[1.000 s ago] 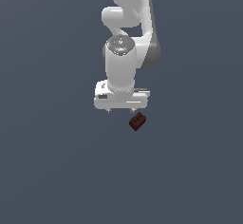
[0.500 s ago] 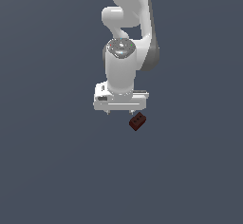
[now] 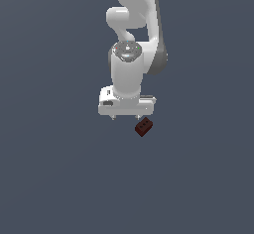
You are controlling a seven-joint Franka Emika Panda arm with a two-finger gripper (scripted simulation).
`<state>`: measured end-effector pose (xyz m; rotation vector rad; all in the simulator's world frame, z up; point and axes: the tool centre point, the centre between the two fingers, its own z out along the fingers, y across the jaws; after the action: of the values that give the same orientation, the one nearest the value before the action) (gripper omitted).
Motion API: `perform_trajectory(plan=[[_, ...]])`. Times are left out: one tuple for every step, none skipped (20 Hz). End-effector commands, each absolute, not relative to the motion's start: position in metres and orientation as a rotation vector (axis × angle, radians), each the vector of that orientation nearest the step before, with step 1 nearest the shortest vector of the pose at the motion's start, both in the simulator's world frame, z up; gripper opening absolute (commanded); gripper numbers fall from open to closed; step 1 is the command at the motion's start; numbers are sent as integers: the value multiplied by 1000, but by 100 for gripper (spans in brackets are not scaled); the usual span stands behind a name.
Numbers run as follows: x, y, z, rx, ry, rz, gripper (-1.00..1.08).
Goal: Pick up the object and move it to a goal position.
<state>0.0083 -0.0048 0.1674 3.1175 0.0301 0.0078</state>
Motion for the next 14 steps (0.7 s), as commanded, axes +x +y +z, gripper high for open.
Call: perform_trajectory(plan=[[8,-2,165,3119,3,8,100],[7,-1,164,3120,-12,8,100],[7,0,163,3120,-29,8,100],[7,2,161,3121,-48,8,100],[6,3,160,3121,-68,8,100],[6,5,158,3122,-90,8,100],[5,7,156,3122,-114,8,100],[5,9,155,3122,-140,7,100],[4,11,153,3121,-168,7,100],[4,14,150,3121,-197,7,100],[3,16,148,3120,-228,7,100],[2,19,146,3118,-261,7,100],[1,21,143,3116,-297,6,100],[0,24,140,3114,-333,6,100]])
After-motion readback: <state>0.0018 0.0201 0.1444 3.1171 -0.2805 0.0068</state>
